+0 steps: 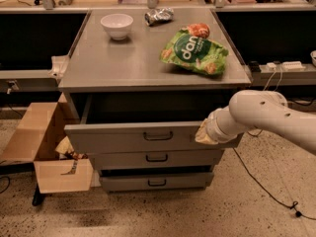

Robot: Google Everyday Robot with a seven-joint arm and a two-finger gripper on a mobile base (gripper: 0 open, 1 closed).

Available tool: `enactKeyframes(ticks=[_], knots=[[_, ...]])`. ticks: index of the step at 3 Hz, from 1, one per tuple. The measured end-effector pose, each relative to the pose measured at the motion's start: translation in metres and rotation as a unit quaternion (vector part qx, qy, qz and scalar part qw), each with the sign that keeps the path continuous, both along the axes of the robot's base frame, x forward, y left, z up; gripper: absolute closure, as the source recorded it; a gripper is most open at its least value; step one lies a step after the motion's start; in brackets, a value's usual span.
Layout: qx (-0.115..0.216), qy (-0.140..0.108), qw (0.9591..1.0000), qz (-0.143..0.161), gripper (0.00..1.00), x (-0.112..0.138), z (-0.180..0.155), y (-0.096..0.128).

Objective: Close top drawer

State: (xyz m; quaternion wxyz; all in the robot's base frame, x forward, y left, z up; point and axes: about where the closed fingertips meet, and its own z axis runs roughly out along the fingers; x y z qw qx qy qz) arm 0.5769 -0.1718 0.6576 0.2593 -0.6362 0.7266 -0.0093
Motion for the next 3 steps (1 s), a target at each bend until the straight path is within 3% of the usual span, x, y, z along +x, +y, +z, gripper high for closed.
enactKeyframes(ticks=[1, 3], knots=[[0.002, -0.005, 1.0000, -0.001, 1.00, 0.008, 0.002, -0.001], [0.019, -0.016, 0.9994, -0.025, 1.00, 0.061, 0.010, -0.011]])
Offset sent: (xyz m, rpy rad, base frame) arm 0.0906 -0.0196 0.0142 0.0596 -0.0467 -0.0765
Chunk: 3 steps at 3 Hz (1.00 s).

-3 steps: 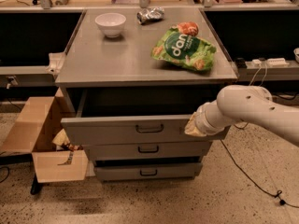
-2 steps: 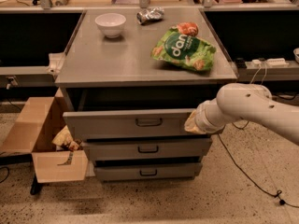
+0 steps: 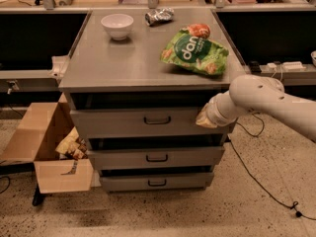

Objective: Close top drawer

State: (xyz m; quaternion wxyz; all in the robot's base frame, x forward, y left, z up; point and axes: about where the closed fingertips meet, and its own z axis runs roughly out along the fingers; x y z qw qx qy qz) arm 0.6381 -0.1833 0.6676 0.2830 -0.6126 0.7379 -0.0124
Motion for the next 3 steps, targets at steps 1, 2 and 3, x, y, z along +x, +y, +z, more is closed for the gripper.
enactKeyframes(ticks=[1, 2, 3], knots=[[0.006, -0.001, 0.9999, -0.010, 1.00, 0.015, 0.000, -0.004], [0.008, 0.001, 0.9999, -0.009, 1.00, 0.009, 0.001, -0.003], [0.040, -0.002, 0.9991, 0.012, 1.00, -0.023, 0.008, -0.005]])
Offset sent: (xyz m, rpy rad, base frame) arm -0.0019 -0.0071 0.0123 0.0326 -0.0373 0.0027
